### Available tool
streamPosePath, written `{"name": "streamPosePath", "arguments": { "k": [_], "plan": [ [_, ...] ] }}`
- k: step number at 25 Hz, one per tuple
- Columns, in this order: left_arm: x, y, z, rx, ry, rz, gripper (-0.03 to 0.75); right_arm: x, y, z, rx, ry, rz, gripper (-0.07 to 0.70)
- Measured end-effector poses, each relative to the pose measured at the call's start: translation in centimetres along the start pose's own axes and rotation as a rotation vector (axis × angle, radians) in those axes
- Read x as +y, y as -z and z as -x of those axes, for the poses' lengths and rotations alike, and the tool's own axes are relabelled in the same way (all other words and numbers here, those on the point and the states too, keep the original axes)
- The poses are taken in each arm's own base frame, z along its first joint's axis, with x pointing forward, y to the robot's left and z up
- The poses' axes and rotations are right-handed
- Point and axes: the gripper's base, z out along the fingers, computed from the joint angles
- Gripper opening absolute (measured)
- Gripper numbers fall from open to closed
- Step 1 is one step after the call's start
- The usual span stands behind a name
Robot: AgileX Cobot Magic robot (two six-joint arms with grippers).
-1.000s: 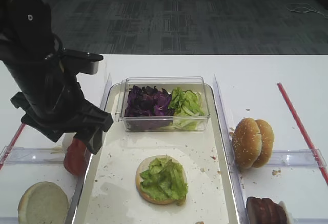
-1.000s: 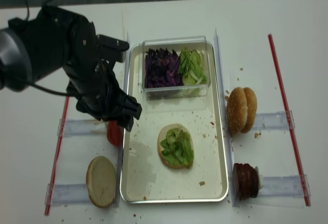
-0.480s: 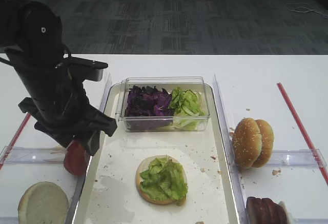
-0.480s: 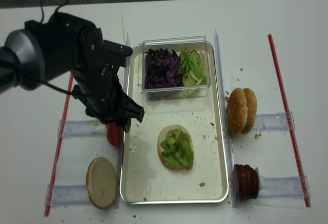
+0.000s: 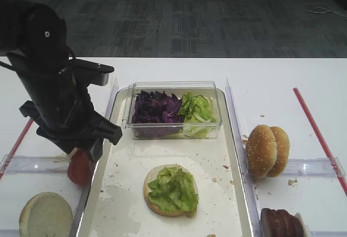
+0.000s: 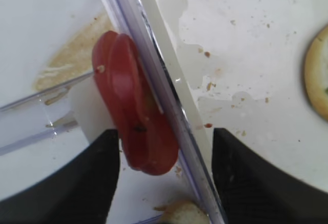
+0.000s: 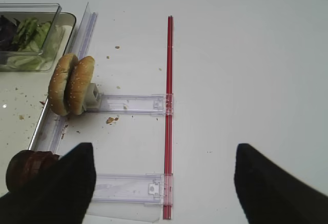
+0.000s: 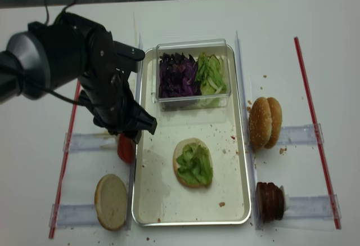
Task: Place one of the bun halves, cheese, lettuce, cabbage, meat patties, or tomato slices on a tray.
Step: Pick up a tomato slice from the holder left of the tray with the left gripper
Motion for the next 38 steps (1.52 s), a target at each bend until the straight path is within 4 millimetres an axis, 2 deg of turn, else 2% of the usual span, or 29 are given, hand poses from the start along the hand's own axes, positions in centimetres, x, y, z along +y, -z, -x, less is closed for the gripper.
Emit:
{"name": "streamPosePath", "arguments": {
  "k": [9, 20, 38],
  "plan": [
    [0.0, -1.3, 0.2, 0.036, 0.0, 0.005, 0.398, 0.0, 0.0, 0.0, 0.0, 0.0, 0.0, 0.589],
    [0.0, -1.4, 0.2, 0.037, 0.0, 0.005, 0.351, 0.0, 0.0, 0.0, 0.0, 0.0, 0.0, 0.589],
    [0.0, -1.5, 0.2, 0.039, 0.0, 0.005, 0.347, 0.0, 0.0, 0.0, 0.0, 0.0, 0.0, 0.589]
  ]
}}
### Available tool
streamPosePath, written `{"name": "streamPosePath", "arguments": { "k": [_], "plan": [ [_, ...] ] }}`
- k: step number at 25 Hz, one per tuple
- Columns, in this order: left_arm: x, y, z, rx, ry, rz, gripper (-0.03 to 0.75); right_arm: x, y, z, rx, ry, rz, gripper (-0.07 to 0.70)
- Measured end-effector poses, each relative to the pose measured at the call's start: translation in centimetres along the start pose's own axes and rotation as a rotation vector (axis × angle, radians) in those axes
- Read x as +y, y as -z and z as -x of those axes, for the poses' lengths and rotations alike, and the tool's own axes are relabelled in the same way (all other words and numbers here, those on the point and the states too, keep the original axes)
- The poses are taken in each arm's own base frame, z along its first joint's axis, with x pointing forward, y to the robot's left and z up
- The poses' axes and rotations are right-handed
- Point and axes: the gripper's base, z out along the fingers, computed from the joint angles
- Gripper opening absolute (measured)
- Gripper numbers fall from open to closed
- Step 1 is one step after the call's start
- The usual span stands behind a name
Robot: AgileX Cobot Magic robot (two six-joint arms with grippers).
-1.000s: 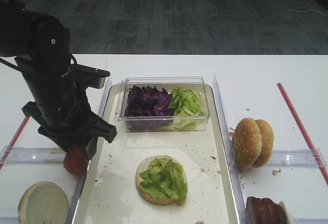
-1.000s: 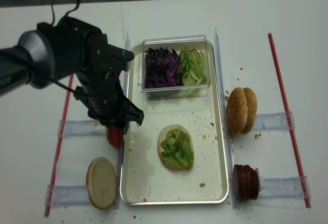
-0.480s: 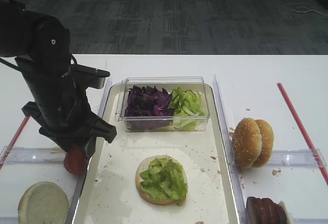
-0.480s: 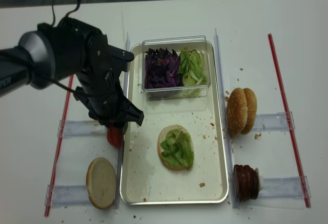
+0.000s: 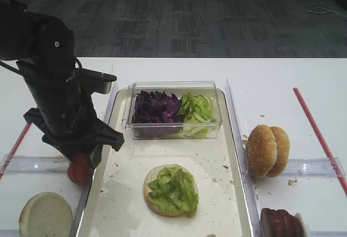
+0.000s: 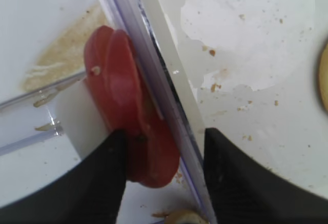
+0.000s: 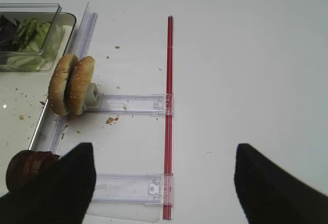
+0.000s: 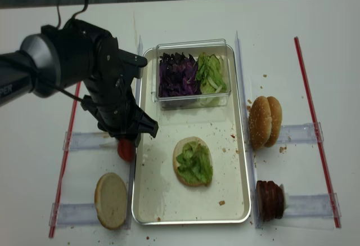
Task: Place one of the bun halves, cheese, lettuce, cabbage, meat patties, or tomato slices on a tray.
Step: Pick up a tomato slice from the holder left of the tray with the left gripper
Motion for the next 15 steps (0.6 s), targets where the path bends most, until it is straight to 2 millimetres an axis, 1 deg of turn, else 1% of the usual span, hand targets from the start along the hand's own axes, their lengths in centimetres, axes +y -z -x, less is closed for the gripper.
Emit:
{"name": "streamPosePath", "arguments": {
  "k": [3, 6, 15],
  "plan": [
    [-0.01, -0.44, 0.09, 0.01, 0.0, 0.001, 0.339, 0.0, 0.0, 0.0, 0.0, 0.0, 0.0, 0.589],
    [-0.02, -0.65, 0.13, 0.015, 0.0, 0.002, 0.305, 0.0, 0.0, 0.0, 0.0, 0.0, 0.0, 0.589],
    [0.14, -0.62, 0.25, 0.005, -0.015, 0.02, 0.161, 0.0, 0.0, 0.0, 0.0, 0.0, 0.0, 0.589]
  ]
}}
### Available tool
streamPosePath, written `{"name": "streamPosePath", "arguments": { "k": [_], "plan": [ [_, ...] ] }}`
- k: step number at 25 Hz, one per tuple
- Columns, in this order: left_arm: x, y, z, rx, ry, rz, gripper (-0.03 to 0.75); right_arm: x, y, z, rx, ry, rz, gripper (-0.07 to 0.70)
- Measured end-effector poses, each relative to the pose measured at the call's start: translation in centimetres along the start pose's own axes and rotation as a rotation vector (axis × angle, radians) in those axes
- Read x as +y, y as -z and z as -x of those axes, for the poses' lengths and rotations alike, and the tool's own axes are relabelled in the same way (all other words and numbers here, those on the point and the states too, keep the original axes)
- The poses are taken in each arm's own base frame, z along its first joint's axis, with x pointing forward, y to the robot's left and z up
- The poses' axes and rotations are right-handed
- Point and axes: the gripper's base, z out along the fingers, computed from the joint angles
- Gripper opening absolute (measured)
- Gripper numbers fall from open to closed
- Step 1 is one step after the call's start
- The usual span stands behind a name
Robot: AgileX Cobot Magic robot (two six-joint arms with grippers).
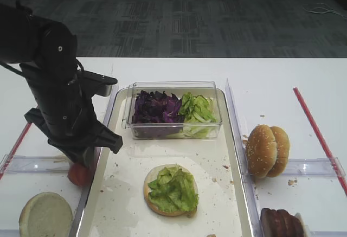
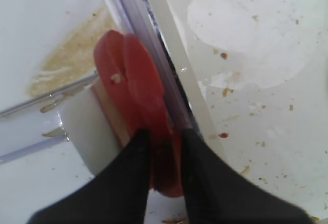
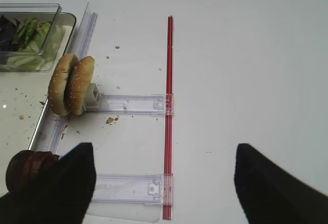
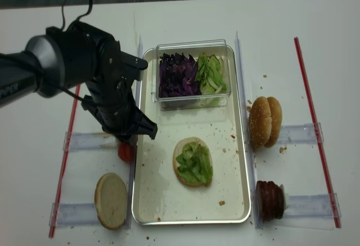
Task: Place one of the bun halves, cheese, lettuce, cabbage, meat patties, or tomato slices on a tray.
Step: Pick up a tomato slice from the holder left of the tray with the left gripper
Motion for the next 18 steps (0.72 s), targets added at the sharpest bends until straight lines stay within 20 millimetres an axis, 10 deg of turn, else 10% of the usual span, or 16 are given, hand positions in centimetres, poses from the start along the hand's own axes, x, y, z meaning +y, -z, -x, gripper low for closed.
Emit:
{"name": "streamPosePath", "arguments": {
  "k": [13, 18],
  "plan": [
    [0.1, 0.2, 0.2, -0.007, -0.007, 0.014, 0.057, 0.0, 0.0, 0.0, 0.0, 0.0, 0.0, 0.589],
    [0.1, 3.1, 0.6, -0.077, -0.001, 0.007, 0.055, 0.0, 0.0, 0.0, 0.0, 0.0, 0.0, 0.589]
  ]
}}
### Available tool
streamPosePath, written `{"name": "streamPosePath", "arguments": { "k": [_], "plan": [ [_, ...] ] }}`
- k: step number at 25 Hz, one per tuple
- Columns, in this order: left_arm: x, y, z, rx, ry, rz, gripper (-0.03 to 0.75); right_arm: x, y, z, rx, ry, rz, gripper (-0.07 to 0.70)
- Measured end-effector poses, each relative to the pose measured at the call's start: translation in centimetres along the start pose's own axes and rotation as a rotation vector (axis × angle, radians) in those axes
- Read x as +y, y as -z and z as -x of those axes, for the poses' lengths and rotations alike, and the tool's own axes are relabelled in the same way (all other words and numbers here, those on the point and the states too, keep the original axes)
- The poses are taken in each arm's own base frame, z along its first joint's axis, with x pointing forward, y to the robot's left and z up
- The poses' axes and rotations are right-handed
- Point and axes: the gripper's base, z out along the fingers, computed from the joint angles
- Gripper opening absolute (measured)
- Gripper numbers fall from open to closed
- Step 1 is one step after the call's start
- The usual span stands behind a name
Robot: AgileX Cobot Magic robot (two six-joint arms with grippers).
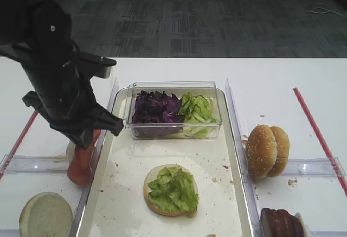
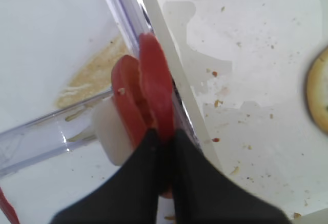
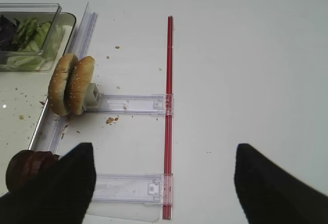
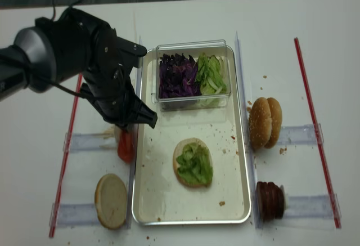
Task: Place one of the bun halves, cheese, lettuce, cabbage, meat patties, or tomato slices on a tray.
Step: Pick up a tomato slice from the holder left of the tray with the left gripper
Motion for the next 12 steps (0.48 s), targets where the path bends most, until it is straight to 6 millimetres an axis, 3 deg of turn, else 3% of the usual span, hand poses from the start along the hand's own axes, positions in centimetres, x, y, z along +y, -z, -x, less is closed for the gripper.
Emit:
{"name": "streamPosePath", "arguments": {
  "k": [4, 8, 12],
  "plan": [
    [0.1, 1.7, 0.0, -0.008, 0.002, 0.0, 0.055, 0.0, 0.0, 0.0, 0.0, 0.0, 0.0, 0.589],
    [0.0, 2.2, -0.2, 0.0, -0.006, -0.01, 0.055, 0.0, 0.0, 0.0, 0.0, 0.0, 0.0, 0.589],
    [-1.3, 2.4, -0.5, 0.016, -0.049, -0.156, 0.055, 0.0, 0.0, 0.0, 0.0, 0.0, 0.0, 0.589]
  ]
}}
